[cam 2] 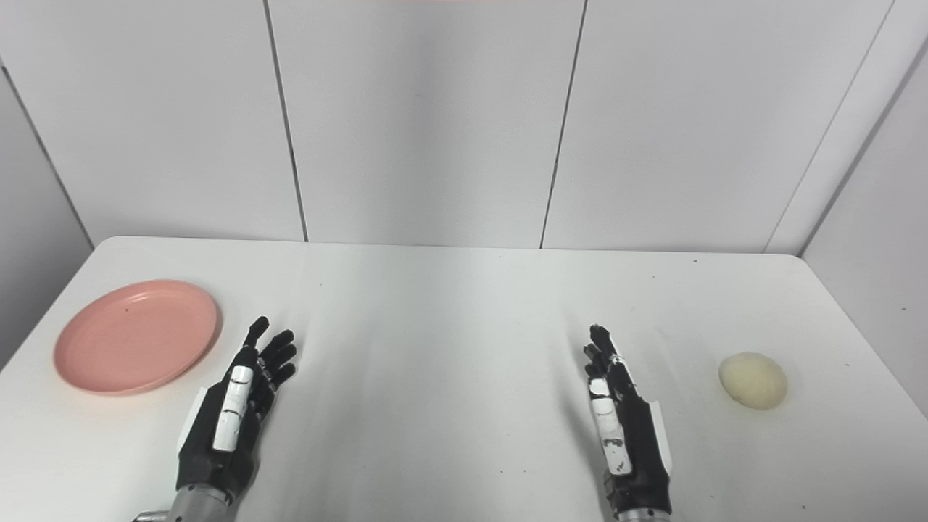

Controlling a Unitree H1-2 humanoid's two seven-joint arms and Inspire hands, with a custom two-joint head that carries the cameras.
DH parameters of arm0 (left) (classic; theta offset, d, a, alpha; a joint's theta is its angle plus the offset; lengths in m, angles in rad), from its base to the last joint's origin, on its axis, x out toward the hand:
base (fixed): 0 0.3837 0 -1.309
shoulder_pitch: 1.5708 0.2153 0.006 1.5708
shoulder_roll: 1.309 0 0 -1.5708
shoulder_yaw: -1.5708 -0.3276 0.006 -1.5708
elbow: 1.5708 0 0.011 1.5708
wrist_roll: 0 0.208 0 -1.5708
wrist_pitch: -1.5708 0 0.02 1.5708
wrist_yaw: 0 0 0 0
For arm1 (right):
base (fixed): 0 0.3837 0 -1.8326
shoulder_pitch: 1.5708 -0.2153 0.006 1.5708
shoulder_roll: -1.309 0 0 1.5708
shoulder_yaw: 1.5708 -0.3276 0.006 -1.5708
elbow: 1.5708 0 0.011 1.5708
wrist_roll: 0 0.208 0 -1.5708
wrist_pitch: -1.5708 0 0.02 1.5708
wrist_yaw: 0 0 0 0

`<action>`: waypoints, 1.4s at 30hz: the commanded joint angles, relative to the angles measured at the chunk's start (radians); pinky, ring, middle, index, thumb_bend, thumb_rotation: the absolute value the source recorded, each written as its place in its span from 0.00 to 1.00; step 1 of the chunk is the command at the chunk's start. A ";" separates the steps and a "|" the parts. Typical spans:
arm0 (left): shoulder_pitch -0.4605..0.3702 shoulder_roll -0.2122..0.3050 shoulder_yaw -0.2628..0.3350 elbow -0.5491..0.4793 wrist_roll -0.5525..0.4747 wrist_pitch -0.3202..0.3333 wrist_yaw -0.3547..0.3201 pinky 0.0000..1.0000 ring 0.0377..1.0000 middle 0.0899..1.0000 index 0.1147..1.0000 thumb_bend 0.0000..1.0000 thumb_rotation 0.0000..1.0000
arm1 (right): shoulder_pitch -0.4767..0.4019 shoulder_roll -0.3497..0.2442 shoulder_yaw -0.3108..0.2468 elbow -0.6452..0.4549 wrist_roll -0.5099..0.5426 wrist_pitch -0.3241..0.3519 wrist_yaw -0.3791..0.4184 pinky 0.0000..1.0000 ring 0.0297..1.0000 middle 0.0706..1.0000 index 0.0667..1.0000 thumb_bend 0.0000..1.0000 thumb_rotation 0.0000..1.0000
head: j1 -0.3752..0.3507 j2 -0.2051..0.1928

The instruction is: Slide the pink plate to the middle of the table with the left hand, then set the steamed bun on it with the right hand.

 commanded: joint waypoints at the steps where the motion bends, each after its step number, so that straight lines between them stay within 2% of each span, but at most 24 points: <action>1: -0.016 0.006 -0.001 -0.036 0.001 -0.008 -0.009 0.92 0.91 0.88 0.94 0.81 0.86 | 0.021 0.014 0.009 0.011 0.002 0.001 -0.001 0.94 0.93 0.94 0.90 0.75 0.93 | 0.000 0.000; 29: -0.012 0.005 -0.004 -0.052 -0.007 0.023 -0.020 0.93 0.91 0.89 0.95 0.80 0.85 | 0.022 0.012 0.009 0.025 -0.006 -0.025 -0.004 0.91 0.91 0.91 0.87 0.82 0.98 | -0.001 -0.010; 33: -0.012 0.007 -0.003 -0.051 -0.010 0.026 -0.023 0.93 0.91 0.89 0.95 0.80 0.85 | 0.021 0.014 0.007 0.028 -0.006 -0.028 -0.006 0.90 0.91 0.90 0.86 0.79 1.00 | -0.002 -0.006; 38: -0.013 0.002 -0.004 -0.045 -0.016 0.026 -0.022 0.93 0.91 0.88 0.94 0.79 0.85 | 0.018 0.008 0.003 0.041 0.001 -0.038 0.000 0.91 0.91 0.91 0.87 0.79 1.00 | 0.023 -0.012; 42: -0.015 -0.009 -0.011 -0.029 -0.012 0.014 -0.019 0.94 0.91 0.88 0.95 0.78 0.85 | 0.014 -0.008 -0.004 0.066 0.023 -0.054 0.012 0.92 0.91 0.91 0.86 0.79 1.00 | 0.074 -0.030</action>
